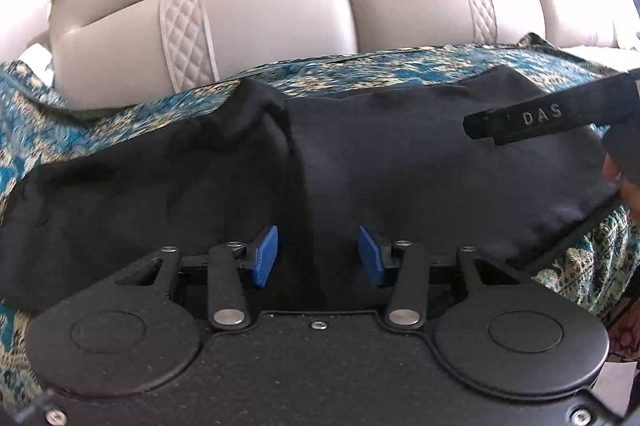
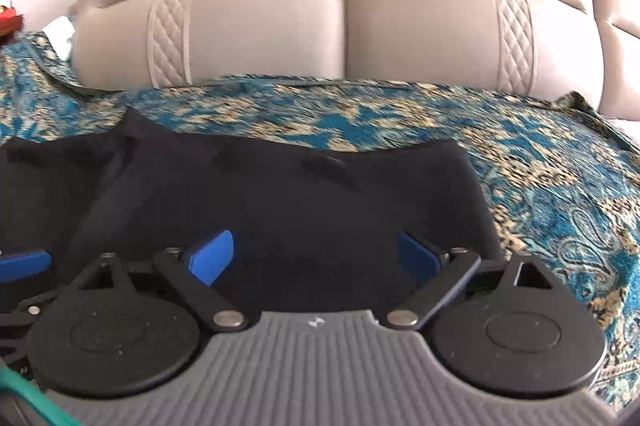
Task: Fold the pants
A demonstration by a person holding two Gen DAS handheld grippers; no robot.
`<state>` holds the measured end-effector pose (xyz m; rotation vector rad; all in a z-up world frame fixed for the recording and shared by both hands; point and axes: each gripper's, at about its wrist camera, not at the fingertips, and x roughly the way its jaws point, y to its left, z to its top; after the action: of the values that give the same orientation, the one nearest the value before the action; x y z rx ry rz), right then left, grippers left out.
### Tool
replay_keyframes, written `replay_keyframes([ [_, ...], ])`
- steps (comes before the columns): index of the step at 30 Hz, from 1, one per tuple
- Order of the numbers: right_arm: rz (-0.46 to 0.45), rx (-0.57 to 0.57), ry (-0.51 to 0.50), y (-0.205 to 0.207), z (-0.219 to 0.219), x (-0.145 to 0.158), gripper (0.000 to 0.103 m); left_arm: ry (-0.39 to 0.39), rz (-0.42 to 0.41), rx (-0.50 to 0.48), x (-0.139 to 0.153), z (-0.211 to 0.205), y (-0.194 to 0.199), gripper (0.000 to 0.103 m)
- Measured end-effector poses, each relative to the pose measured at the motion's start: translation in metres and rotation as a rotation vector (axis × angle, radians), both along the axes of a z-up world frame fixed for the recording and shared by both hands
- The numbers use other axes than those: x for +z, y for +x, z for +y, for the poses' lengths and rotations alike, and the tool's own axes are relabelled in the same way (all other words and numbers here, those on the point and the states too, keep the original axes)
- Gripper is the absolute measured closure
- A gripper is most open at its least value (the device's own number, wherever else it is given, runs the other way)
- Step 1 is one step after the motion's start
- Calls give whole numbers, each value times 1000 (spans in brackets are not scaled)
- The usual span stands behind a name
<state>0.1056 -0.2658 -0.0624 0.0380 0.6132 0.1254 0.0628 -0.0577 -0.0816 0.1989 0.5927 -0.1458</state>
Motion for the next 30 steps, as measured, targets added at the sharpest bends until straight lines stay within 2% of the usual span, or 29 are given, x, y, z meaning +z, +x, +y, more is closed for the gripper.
replay_keyframes([
  [7, -19, 101, -11, -15, 45, -1, 6, -13, -32, 104, 14, 46, -8, 55],
  [10, -26, 139, -18, -22, 68, -5, 6, -9, -21, 166, 13, 70, -6, 55],
  [13, 4, 177, -28, -23, 87, -15, 6, -24, 1, 237, 11, 97, -3, 55],
  [16, -5, 189, -108, -26, 105, -25, 1, -40, 7, 298, 9, 121, -1, 55],
  [19, 11, 179, -95, -25, 107, -22, 1, -45, 3, 351, 9, 143, -3, 53],
  [22, -4, 186, -106, -30, 107, -15, 1, -60, -2, 405, 10, 164, -4, 42],
  [24, -27, 195, -125, -36, 110, -12, 1, -82, -3, 450, 12, 180, -3, 29],
  [30, -80, 197, -139, -51, 118, -12, 1, -193, 1, 614, 12, 236, -1, 16],
])
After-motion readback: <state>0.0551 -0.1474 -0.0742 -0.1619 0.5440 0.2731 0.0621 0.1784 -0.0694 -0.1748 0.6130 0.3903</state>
